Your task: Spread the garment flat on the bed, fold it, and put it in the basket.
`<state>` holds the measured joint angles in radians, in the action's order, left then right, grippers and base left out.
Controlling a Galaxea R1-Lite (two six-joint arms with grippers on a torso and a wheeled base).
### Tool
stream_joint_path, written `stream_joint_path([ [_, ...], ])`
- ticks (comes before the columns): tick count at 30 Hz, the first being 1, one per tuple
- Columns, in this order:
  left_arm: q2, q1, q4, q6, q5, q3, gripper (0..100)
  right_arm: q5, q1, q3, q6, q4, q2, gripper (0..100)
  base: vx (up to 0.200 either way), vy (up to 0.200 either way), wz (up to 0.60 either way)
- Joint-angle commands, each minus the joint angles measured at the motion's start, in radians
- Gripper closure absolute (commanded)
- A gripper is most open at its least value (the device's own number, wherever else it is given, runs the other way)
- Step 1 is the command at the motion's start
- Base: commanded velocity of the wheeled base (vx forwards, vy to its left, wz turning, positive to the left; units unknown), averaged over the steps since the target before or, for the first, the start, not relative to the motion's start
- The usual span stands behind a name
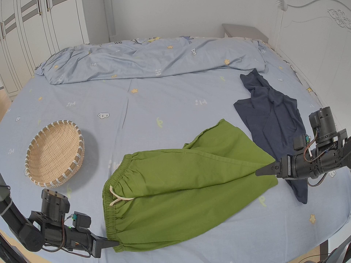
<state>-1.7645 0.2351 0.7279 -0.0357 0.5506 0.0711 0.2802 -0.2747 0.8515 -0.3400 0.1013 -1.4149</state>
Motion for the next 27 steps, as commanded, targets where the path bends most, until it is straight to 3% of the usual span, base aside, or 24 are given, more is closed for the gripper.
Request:
stream_joint_path([
  [1, 0.069, -0.175, -0.012, 0.071, 0.003, -0.071, 100, 0.125, 0.146, 0.006, 0.050, 0.008, -0.139, 0, 0.000, 0.000, 0.00],
  [5, 0.066, -0.254, -0.007, 0.088, 0.008, -0.071, 100, 0.137, 0.158, -0.019, 0.116, 0.008, -0.190, 0, 0.000, 0.000, 0.00],
  [11, 0.066, -0.247, -0.004, 0.097, 0.008, -0.071, 100, 0.208, 0.140, -0.035, 0.122, 0.012, -0.237, 0, 0.000, 0.000, 0.00],
  [17, 0.062, -0.273, -0.002, 0.097, 0.008, -0.054, 100, 0.228, 0.135, -0.034, 0.133, 0.011, -0.311, 0, 0.000, 0.000, 0.00],
  [20, 0.059, -0.296, -0.002, 0.097, 0.008, -0.042, 100, 0.293, 0.144, -0.032, 0.139, 0.009, -0.340, 0, 0.000, 0.000, 0.00],
  [27, 0.057, -0.312, -0.002, 0.097, 0.008, -0.036, 100, 0.313, 0.170, -0.034, 0.174, 0.011, -0.348, 0, 0.000, 0.000, 0.00],
])
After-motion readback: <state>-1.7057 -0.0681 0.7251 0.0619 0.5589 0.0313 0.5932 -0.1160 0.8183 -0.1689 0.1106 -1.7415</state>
